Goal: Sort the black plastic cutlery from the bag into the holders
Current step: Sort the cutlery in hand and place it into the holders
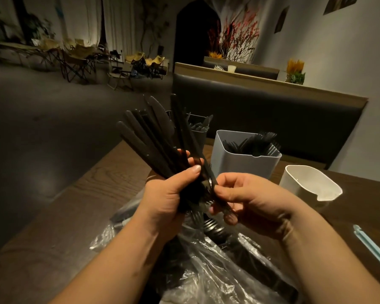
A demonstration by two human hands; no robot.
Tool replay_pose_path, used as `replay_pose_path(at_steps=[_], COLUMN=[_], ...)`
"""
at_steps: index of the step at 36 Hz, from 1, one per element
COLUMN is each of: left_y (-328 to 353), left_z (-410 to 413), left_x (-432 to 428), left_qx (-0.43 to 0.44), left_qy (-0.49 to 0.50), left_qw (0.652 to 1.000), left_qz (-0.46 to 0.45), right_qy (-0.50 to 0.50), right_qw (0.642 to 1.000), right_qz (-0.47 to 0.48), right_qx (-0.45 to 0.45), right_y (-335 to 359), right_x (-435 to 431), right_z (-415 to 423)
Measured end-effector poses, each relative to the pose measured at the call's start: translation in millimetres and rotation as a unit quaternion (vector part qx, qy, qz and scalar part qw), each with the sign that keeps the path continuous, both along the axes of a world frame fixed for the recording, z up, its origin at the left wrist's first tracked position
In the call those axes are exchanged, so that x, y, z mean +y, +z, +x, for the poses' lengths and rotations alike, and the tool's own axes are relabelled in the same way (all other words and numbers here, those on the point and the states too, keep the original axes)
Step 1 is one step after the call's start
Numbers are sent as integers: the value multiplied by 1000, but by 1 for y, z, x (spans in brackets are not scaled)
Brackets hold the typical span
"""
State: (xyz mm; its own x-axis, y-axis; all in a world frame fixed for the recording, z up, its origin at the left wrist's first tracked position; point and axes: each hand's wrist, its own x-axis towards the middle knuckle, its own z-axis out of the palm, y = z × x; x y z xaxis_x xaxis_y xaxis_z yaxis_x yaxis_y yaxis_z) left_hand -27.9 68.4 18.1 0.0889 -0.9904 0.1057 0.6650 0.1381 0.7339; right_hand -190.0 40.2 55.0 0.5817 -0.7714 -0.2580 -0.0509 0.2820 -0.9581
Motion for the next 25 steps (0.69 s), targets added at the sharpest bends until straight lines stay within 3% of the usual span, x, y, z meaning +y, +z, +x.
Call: replay_pose_path(at_steps=[11,19,25], left_y=[0,3,2], left_z=[-6,-14,-15], left_x=[3,4,1], left_qx=[-37,-74,-54], left_qy=[71,109,118], left_qw=[997,990,989], left_qz=[14,44,70], right_qy=[-83,-119,-136], right_qw=[996,987,974], right_qz=[-4,-72,-140], right_qx=[20,76,111], right_y=[-6,-5,6], right_x=[-7,-9,-8], right_z=[1,-1,-6])
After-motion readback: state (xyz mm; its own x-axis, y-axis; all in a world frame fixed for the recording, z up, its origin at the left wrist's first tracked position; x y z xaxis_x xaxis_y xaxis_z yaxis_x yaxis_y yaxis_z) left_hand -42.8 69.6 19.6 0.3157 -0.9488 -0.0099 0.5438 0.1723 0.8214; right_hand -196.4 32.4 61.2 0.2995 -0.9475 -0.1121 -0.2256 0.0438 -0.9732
